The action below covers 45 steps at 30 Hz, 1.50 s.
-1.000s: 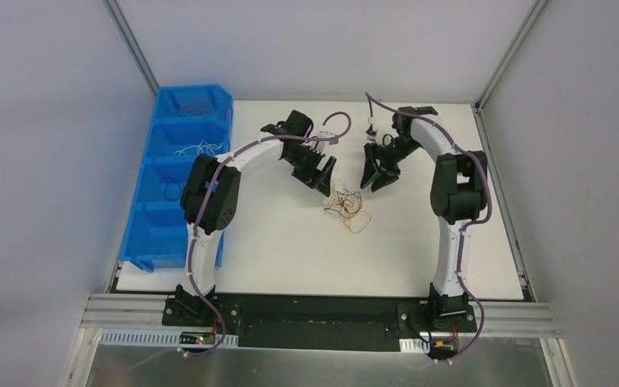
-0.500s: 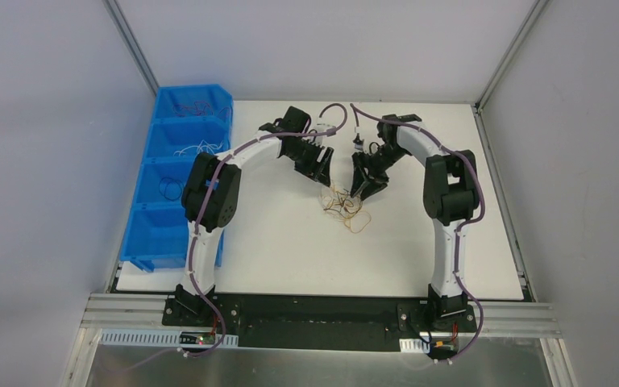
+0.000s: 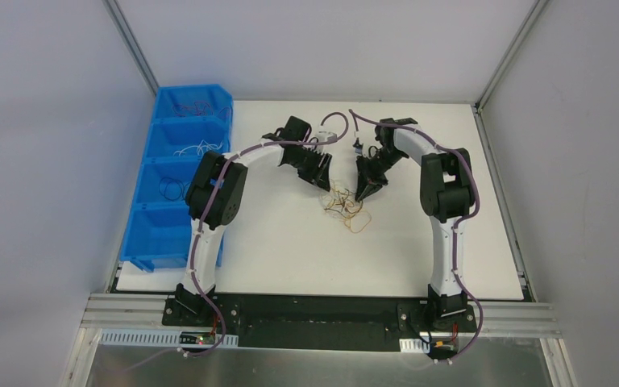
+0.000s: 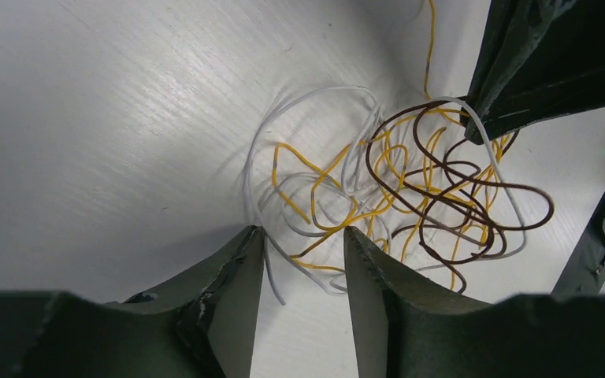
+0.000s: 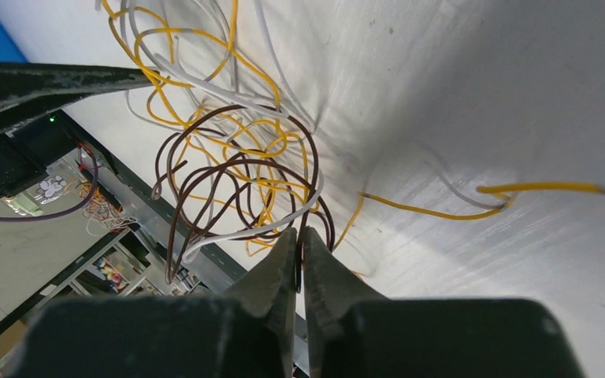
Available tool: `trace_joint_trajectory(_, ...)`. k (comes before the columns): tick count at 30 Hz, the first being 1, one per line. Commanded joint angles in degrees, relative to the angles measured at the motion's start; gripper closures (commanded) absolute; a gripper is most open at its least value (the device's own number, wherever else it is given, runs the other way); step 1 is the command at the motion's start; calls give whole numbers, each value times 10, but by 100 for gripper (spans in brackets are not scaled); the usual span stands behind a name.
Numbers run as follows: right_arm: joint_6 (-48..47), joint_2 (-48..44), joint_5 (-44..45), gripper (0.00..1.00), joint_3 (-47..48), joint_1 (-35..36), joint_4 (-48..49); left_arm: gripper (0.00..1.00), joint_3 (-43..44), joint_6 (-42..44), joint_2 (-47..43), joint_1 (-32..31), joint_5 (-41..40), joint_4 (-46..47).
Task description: Untangle the cables
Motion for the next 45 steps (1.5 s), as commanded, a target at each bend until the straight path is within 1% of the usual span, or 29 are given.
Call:
trace_joint_trajectory(1,7,-2,16,96,2,-5,-5,64,-14,3,-17,-7,45,40)
trace_joint_trajectory(2,7,-2,18,100,2,-6,-6,70,-18,3,-21,-7,47,43)
trace_joint_trajectory(8,-16,-12,48,100,2,-24,-24,99,-49,14,-91,-5,32,57)
trace_joint_trajectory(12,-47,-19,79,100,-3,-52,-46,100,-84,10,-154,9,9,61)
trace_joint_trajectory(15,-72,-27,110,100,-13,-78,-57,100,-116,7,-194,40,-6,58)
trace_joint_trajectory(20,-110,-35,163,100,-22,-132,-69,100,-159,6,-242,121,-27,25)
trace_joint_trajectory(22,-124,-35,185,100,-21,-149,-74,100,-169,23,-261,155,-35,3)
trace_joint_trajectory(26,-149,-30,213,100,-19,-184,-78,100,-173,81,-296,198,-44,-66)
trace_joint_trajectory(31,-160,-23,234,100,-13,-211,-80,100,-174,104,-315,249,-47,-114)
trace_joint_trajectory(34,-155,-20,217,100,-5,-215,-85,100,-178,120,-321,254,-24,-125)
trace_joint_trajectory(37,-149,-21,189,100,2,-211,-99,100,-171,109,-316,237,0,-125)
trace_joint_trajectory(41,-145,-27,165,100,7,-207,-106,100,-172,116,-308,214,-1,-126)
trace_joint_trajectory(45,-148,-29,129,100,19,-203,-125,100,-164,110,-280,191,-18,-126)
